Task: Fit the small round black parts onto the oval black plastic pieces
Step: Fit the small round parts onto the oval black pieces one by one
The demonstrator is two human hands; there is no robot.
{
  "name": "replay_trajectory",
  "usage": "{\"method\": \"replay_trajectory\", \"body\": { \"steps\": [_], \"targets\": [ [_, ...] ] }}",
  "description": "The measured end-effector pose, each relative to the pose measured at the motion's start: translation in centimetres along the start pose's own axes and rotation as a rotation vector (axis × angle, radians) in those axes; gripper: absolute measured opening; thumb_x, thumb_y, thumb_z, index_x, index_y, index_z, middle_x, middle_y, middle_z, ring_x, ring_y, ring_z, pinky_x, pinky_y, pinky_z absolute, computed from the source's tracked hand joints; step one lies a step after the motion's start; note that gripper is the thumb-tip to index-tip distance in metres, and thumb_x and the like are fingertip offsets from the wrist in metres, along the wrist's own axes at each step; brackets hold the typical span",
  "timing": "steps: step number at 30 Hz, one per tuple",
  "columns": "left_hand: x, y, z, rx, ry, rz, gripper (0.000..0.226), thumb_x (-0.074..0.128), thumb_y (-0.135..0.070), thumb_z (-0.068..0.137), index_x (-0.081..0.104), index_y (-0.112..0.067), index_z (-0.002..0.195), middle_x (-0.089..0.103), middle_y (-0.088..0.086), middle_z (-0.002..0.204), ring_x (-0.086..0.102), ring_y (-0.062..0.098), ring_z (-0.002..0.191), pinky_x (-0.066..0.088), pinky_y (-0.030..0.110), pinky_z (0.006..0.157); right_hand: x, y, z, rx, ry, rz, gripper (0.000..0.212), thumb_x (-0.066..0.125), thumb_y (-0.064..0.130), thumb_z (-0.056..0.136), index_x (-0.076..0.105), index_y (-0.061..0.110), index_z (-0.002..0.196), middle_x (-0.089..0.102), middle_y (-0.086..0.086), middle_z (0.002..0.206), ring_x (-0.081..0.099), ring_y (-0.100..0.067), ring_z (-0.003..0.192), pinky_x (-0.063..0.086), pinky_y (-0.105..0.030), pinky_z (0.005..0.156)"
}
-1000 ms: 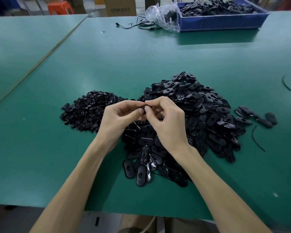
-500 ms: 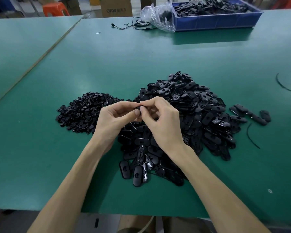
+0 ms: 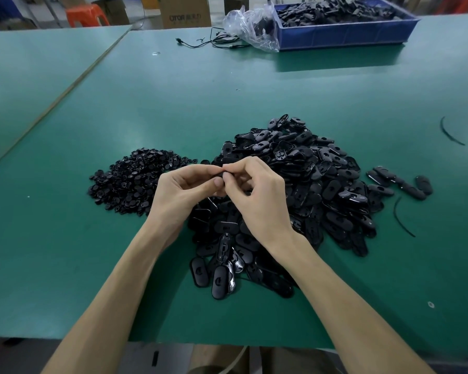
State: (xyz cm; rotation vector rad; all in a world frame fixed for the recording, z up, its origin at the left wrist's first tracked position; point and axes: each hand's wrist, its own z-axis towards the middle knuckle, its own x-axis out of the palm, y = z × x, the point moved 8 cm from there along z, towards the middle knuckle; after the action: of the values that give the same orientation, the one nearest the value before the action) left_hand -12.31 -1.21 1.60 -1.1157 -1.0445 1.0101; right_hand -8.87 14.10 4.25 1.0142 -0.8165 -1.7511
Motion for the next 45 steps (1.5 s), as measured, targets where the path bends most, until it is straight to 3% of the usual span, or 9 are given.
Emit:
{"method": "replay_trajectory", "body": {
  "steps": [6,11,17,22,25,29,34,39,45],
  "targets": [
    [0.0,0.0,0.0,0.009,-0.008,0.042,0.019,0.080,-0.008,0.084,0.078,-0.005,0.103,0.076,0.023,0.097,0.072,0.024,0.081,0.059,0.029,0.080,0.1,0.1,0.0,-0.001,0.013,-0.019,0.004,0.069,0.005,0.099,0.071,0.005,0.102,0.068,-0.004,0.099,0.074,-0.020,0.082,0.061,-0.034,0.076],
    [0.0,0.1,0.0,0.019,-0.007,0.062,0.018,0.078,-0.008,0.088,0.077,-0.006,0.106,0.076,0.019,0.095,0.072,0.023,0.080,0.058,0.029,0.081,0.0,0.3,0.0,-0.025,0.002,-0.015,0.006,0.068,0.002,0.099,0.071,0.005,0.104,0.067,-0.005,0.100,0.073,-0.016,0.081,0.054,-0.012,0.072],
    [-0.3,0.3,0.1,-0.008,-0.030,0.005,0.022,0.078,-0.013,0.088,0.073,-0.009,0.110,0.077,0.015,0.096,0.074,0.023,0.081,0.058,0.028,0.080,0.5,0.7,0.1,-0.109,0.057,-0.133,0.033,0.065,-0.001,0.098,0.069,0.010,0.129,0.058,0.002,0.105,0.058,-0.005,0.085,0.051,-0.016,0.080],
    [-0.8,-0.1,0.2,0.029,-0.109,0.026,0.017,0.070,-0.009,0.096,0.067,0.000,0.110,0.077,0.015,0.091,0.076,0.024,0.078,0.060,0.027,0.076,0.0,0.6,0.5,-0.145,0.099,-0.210,0.023,0.067,0.002,0.099,0.071,0.004,0.123,0.059,0.000,0.109,0.052,0.008,0.086,0.042,-0.009,0.086],
    [-1.5,-1.0,0.1,0.127,-0.193,0.217,0.009,0.064,-0.010,0.102,0.068,-0.004,0.107,0.078,0.009,0.094,0.077,0.024,0.084,0.060,0.028,0.075,-1.8,0.6,1.2,-0.129,0.051,-0.300,0.025,0.071,0.009,0.098,0.071,0.003,0.122,0.060,-0.002,0.109,0.046,0.001,0.085,0.042,-0.012,0.086],
    [-3.1,-2.4,-0.3,0.258,-0.370,0.734,0.011,0.063,-0.011,0.102,0.070,-0.019,0.105,0.072,-0.004,0.101,0.067,0.014,0.092,0.055,0.027,0.085,-7.4,-0.5,2.1,-0.068,-0.085,-0.458,0.025,0.071,0.017,0.099,0.071,0.006,0.121,0.057,0.003,0.106,0.046,0.001,0.086,0.035,-0.001,0.083],
    [-4.8,-1.6,-0.3,0.172,-0.473,1.177,0.025,0.064,-0.009,0.099,0.070,-0.010,0.124,0.057,0.013,0.122,0.046,0.032,0.119,0.037,0.046,0.105,-16.5,-5.3,0.6,0.166,-0.268,-0.639,0.026,0.066,0.027,0.103,0.072,0.009,0.121,0.055,0.004,0.106,0.054,-0.010,0.094,0.035,-0.017,0.086],
    [-5.7,-0.8,-0.1,0.038,-0.499,1.339,0.033,0.061,-0.024,0.103,0.067,-0.008,0.131,0.053,0.017,0.130,0.038,0.038,0.125,0.027,0.051,0.100,-21.0,-8.2,-1.5,0.322,-0.368,-0.717,0.028,0.065,0.029,0.104,0.072,0.006,0.118,0.063,-0.007,0.111,0.058,-0.028,0.112,0.037,-0.027,0.089],
    [-6.0,-0.8,-0.2,0.030,-0.502,1.345,0.021,0.062,-0.026,0.103,0.074,-0.013,0.114,0.059,0.015,0.119,0.041,0.037,0.119,0.024,0.046,0.093,-21.9,-9.6,-1.5,0.444,-0.383,-0.754,0.030,0.061,0.028,0.106,0.071,0.004,0.121,0.062,-0.017,0.119,0.053,-0.033,0.119,0.038,-0.033,0.092]
  ]
}}
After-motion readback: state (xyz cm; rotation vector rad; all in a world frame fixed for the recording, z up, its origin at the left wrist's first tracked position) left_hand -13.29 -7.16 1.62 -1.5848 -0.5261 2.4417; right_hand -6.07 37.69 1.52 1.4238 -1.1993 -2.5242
